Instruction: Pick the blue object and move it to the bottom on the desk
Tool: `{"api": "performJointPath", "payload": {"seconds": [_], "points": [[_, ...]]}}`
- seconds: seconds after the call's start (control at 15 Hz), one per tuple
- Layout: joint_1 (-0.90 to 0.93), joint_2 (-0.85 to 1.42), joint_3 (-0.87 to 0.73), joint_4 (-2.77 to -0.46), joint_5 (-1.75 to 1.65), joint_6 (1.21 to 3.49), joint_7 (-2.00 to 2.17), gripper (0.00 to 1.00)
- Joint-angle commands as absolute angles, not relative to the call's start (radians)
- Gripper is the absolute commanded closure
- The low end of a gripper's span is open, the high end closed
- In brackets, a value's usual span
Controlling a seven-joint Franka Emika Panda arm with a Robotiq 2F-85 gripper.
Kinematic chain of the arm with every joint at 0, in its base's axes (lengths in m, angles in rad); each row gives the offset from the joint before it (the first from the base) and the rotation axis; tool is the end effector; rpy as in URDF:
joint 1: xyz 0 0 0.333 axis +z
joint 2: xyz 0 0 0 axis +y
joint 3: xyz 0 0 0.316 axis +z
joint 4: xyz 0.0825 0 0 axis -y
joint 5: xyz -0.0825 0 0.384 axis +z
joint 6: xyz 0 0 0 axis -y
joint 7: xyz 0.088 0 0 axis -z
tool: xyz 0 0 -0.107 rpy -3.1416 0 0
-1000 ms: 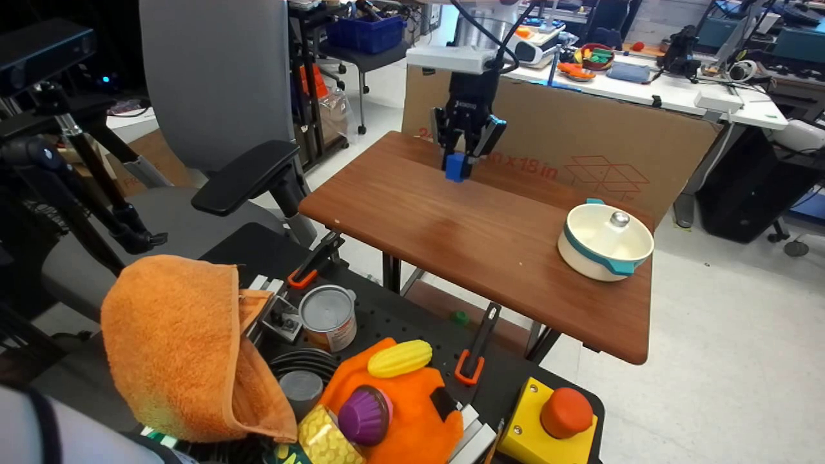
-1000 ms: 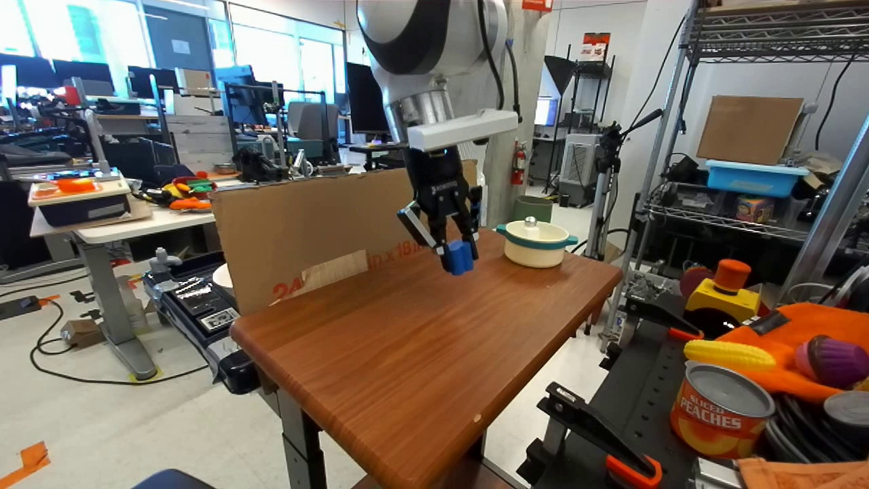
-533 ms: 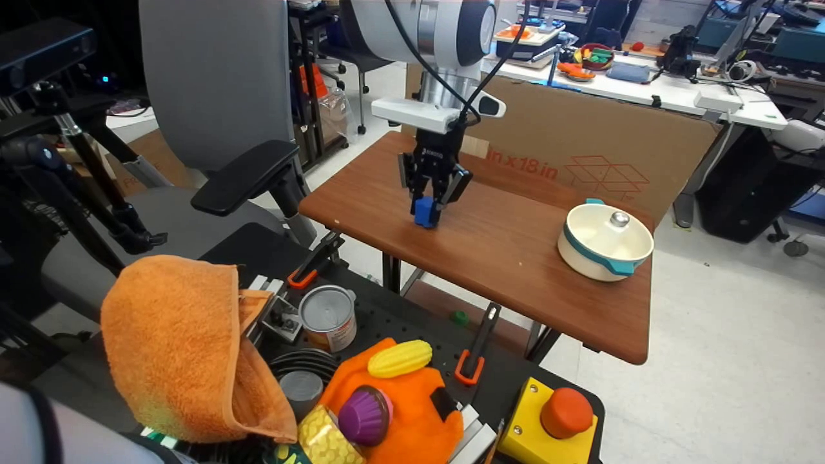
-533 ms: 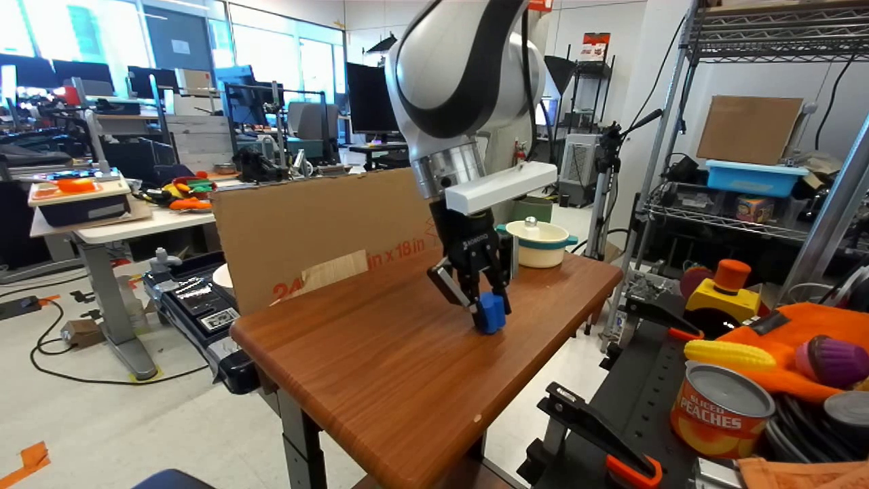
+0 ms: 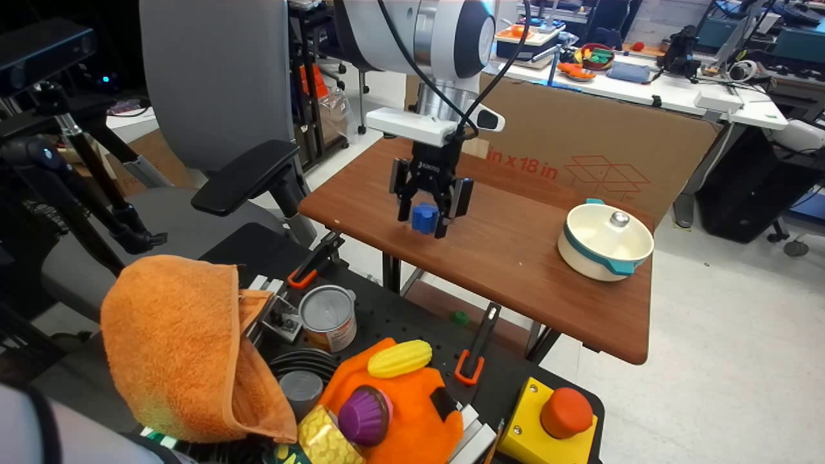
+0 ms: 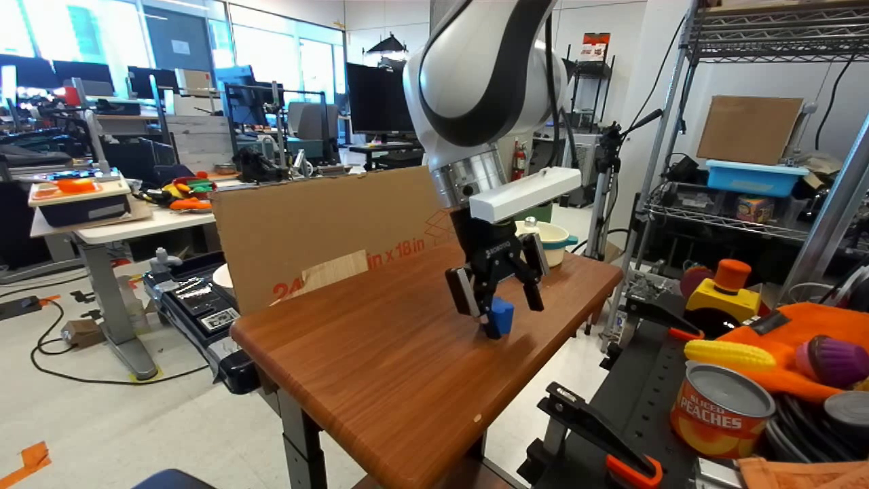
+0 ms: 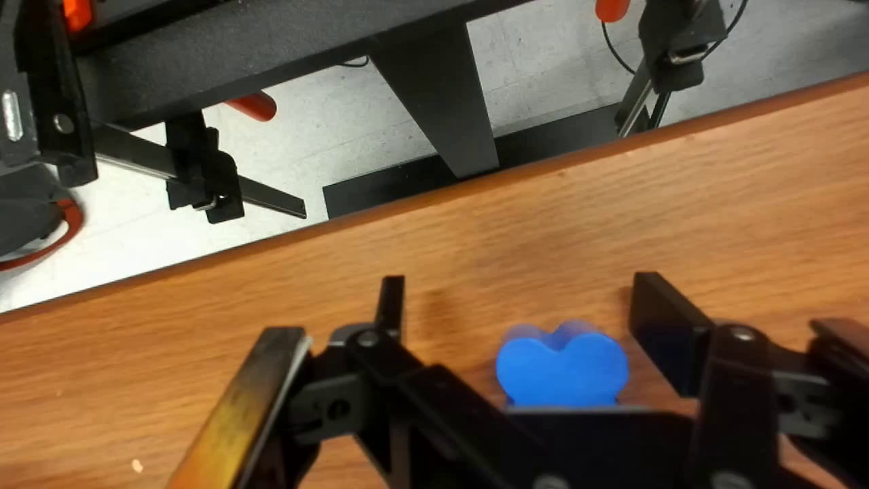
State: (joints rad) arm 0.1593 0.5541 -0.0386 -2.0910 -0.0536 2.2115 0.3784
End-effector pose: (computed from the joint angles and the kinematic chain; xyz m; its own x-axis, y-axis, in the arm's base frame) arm 0.5234 0.0605 0.1262 0.8970 -0.2356 -0.3741 -0.1709 -0.9652 0.1980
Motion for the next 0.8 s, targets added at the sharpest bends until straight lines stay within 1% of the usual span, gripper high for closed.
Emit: {"api": "performJointPath", "payload": {"seconds": [0.0, 0.2, 0.27, 0.47, 0.73], "points": [[0.134, 0.376, -0.041, -2.221, -0.035, 2.204, 0.365, 0.0], [0.083, 0.213, -0.019, -2.295, 0.039, 2.146, 0.314, 0.0], [0.113, 0.352, -0.031, -2.207, -0.022, 2.178, 0.367, 0.0], [0.085, 0.231, -0.024, -2.266, 0.017, 2.143, 0.336, 0.0], [0.084, 0.22, -0.02, -2.286, 0.023, 2.143, 0.334, 0.0]]}}
